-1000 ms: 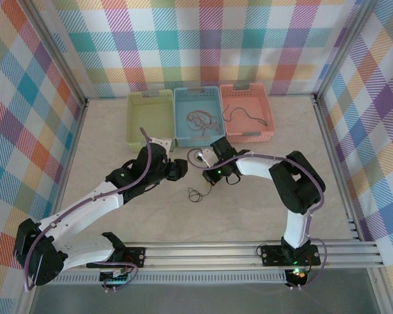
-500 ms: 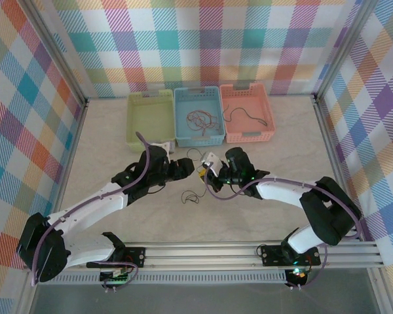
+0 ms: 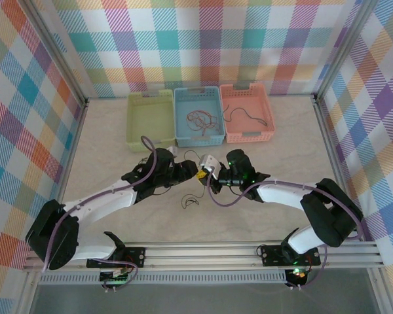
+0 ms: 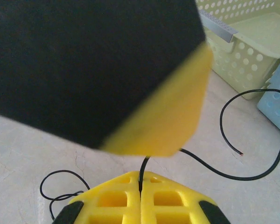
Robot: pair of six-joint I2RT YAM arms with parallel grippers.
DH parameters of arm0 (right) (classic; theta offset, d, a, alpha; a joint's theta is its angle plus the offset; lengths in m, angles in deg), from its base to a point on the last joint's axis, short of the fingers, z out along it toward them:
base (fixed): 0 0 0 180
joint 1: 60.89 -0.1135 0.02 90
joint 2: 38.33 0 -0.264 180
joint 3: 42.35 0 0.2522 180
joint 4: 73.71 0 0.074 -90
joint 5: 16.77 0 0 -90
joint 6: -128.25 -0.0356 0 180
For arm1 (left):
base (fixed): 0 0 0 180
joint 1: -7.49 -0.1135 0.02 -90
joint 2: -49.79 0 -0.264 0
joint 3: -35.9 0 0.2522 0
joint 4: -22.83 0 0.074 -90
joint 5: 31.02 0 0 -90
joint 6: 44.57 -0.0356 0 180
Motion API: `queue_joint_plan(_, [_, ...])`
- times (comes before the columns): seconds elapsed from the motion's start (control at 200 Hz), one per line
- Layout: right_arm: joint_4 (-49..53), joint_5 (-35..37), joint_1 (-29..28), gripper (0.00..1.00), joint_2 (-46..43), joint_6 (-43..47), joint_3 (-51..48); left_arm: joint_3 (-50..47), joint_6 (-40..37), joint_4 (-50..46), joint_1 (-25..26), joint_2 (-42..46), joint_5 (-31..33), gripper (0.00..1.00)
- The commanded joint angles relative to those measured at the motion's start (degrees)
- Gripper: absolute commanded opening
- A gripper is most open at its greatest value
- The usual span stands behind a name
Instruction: Untangle the cables
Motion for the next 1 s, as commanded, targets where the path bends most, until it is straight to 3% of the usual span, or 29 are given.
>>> queue_joint_plan(0.0, [-2.08, -2.01, -0.56, 0.00, -1.30, 1.65, -0.71, 1.17, 2.72, 4.00, -0.46, -3.10, -1.96, 0.63])
queue_joint_plan(0.215, [-2.26, -2.12, -0.78, 0.00, -1.54, 1.91, -0.94, 3.10, 4.71, 7.19, -0.46, -8.01, -2.79, 0.59])
queue_joint_plan(0.335, [-2.07, -2.04, -0.86, 0.00, -1.50, 1.88, -0.89, 4.30, 5.19, 7.96, -0.50, -9.67, -2.82, 0.51])
queue_joint_plan(0.56, [-2.01, -1.45, -0.87, 0.00, -1.72, 1.83, -0.93, 5.02, 6.20, 9.74, -0.38, -11.81, -4.00, 0.25])
queue_joint_plan(0.7, [-2.36, -1.05, -0.87, 0.00, -1.98, 1.61, -1.13, 5.60, 5.05, 8.14, -0.39, -10.45, -2.49, 0.00])
queue_joint_plan(0.77, [-2.59, -0.99, -0.86, 0.00, -2.23, 1.50, -1.26, 6.34, 4.05, 6.07, -0.38, -9.06, -0.80, 0.00])
queue_joint_plan(0.865, [-3.13, -0.70, -0.86, 0.10, -2.58, 1.24, -1.57, 7.06, 2.55, 5.55, -0.38, -6.98, -0.38, 0.00])
queue_joint_plan(0.93, [-3.97, 0.00, -0.82, 0.32, -2.89, 0.73, -1.98, 7.66, 1.87, 5.10, -0.39, -5.45, -0.89, 0.00])
queue_joint_plan(0.995, [-5.82, 0.99, -0.84, 0.45, -3.65, 0.09, -2.96, 8.90, 1.06, 3.37, -0.38, -3.72, -1.96, 0.00])
